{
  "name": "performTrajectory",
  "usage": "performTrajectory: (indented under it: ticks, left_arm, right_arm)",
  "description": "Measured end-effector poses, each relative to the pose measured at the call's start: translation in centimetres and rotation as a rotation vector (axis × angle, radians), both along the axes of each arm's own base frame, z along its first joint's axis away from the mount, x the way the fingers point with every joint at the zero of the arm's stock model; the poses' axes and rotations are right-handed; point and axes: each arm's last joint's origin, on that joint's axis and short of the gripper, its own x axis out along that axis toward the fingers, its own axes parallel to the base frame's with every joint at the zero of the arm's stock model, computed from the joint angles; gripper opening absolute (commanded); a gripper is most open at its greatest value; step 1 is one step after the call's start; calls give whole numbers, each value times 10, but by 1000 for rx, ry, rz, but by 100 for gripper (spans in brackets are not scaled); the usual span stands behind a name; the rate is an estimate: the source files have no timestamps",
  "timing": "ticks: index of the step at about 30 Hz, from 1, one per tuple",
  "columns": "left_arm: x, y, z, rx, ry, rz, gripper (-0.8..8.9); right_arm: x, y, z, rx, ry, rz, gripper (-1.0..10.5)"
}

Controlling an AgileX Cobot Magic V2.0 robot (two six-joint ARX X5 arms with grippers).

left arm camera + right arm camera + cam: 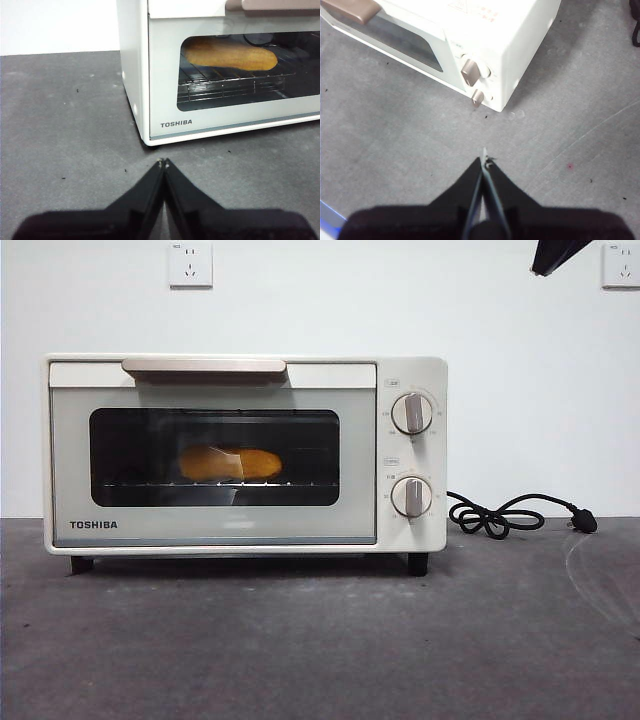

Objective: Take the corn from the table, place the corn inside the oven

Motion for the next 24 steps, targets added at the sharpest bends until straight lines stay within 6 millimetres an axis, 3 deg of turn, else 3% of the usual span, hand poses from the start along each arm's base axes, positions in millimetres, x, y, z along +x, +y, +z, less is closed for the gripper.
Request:
performTrajectory:
  ticks: [14,21,24]
  left_arm:
    - [0,0,0,0,0,0,-4]
    - [0,0,0,0,0,0,-4]
    - [0,0,0,0,0,0,-4]
  right_arm:
    - [1,-1,1,-15,-23,-21,-11]
    - [6,-18,19,20,-255,-80,-11]
    - [3,-32,17,78,-385,-126,-11]
